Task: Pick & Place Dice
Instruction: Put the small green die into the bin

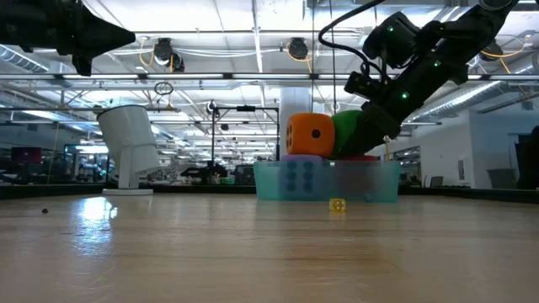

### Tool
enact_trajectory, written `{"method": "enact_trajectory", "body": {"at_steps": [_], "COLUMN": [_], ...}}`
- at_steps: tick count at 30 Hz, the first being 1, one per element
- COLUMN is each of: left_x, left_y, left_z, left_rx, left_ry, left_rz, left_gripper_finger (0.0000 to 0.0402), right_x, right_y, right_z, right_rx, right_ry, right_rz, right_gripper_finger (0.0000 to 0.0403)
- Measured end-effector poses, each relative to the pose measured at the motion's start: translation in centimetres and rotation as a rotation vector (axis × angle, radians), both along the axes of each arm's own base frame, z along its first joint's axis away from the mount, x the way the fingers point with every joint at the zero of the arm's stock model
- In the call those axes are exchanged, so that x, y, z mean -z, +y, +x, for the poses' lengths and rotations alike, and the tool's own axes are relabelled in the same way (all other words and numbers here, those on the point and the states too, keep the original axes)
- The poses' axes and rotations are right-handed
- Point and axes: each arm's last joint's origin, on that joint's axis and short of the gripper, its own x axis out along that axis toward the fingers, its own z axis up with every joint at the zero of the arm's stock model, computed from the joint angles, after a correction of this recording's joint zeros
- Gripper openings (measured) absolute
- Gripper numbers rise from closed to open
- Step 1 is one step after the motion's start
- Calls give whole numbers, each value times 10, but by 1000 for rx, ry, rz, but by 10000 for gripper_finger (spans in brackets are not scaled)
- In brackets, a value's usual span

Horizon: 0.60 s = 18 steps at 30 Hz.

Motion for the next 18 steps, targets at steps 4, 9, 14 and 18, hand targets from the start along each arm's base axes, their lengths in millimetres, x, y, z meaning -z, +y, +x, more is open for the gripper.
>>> {"method": "enact_trajectory", "body": {"at_steps": [4,9,14,18], "left_x": [-1,-1,-17,-26], "left_y": [-3,-10,-18,-28], "left_z": [10,31,57,83], "left_rx": [-6,-2,16,91], "left_ry": [6,30,83,167], "left_rz": [29,105,109,160], "left_gripper_finger": [19,19,5,7], "right_x": [-1,-4,-6,-6], "right_y": [6,11,15,17], "right_z": [1,2,1,1], "right_rx": [-71,-113,-84,-78], "right_ry": [25,32,51,63], "right_rz": [-60,-108,-178,-212], "right_gripper_finger": [206,207,207,210]}}
